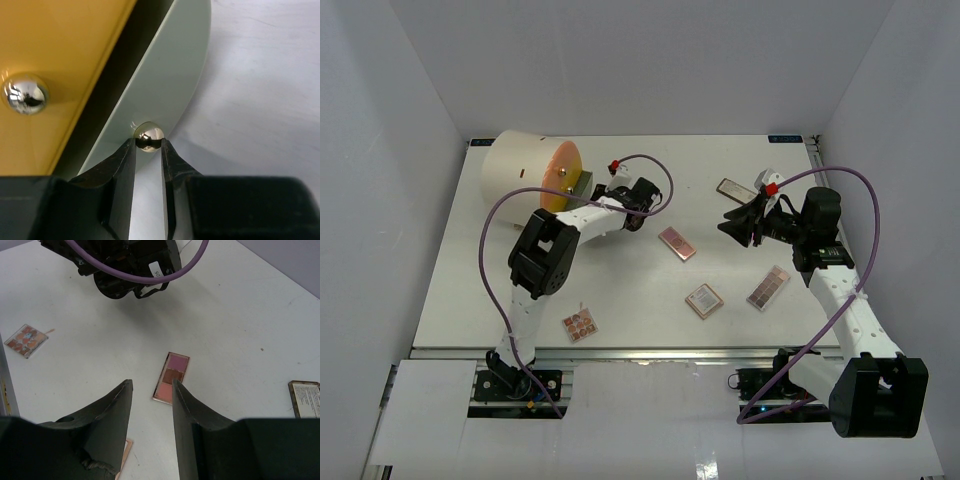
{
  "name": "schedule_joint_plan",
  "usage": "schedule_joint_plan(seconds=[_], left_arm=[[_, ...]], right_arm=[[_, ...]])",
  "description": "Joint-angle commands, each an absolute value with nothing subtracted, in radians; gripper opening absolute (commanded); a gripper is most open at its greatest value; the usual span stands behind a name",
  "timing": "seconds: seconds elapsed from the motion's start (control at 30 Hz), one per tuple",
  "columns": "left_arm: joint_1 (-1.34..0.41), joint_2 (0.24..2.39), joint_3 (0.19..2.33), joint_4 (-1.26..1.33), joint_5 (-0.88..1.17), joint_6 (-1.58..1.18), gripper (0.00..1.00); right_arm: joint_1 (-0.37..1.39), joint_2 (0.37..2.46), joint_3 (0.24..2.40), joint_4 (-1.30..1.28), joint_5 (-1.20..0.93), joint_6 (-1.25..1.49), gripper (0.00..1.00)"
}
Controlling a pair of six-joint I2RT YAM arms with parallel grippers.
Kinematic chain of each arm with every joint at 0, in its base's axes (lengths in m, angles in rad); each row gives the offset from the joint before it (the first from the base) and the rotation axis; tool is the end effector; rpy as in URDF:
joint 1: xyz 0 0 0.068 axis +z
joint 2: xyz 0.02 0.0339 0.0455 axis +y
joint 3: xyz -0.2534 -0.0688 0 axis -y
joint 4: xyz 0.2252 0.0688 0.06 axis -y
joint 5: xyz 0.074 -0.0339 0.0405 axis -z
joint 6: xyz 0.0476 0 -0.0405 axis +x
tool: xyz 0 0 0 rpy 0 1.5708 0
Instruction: Organize the makeup
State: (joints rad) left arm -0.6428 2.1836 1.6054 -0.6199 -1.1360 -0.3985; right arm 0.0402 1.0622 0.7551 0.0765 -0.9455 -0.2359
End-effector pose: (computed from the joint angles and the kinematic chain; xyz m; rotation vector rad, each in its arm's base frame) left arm 0.3632 -0.2180 0.1604 0.0051 2.1122 0.9643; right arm 0.2268 0.0477 0.3007 -0.8773 1.5213 0.7024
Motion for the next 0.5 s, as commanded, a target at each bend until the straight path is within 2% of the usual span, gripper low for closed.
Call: schedule_joint_plan(seconds=[0.0,0.3,0.4,0.47], left_arm=[[-0.703,2.1,1.624,-0.654,-1.031,-0.469,0.01],[-0.75,2.121,1.678,-0.738,-1.022,-0.546,0.03],[-0.752,2.131,1.697,-0.765,-1.024,-0.559,0.12],[-0.752,2.129,1.709,-0.783,-1.012,-0.563,0.23]], right_arm=[[0.035,1.055,0.761,0.086,-0.954,-0.241,0.44],[0.034,1.05,0.76,0.086,-0.953,-0.241,0.44],[0.033,1.048,0.759,0.086,-0.951,-0.244,0.44],[0.031,1.047,0.759,0.086,-0.951,-0.245,0.45]])
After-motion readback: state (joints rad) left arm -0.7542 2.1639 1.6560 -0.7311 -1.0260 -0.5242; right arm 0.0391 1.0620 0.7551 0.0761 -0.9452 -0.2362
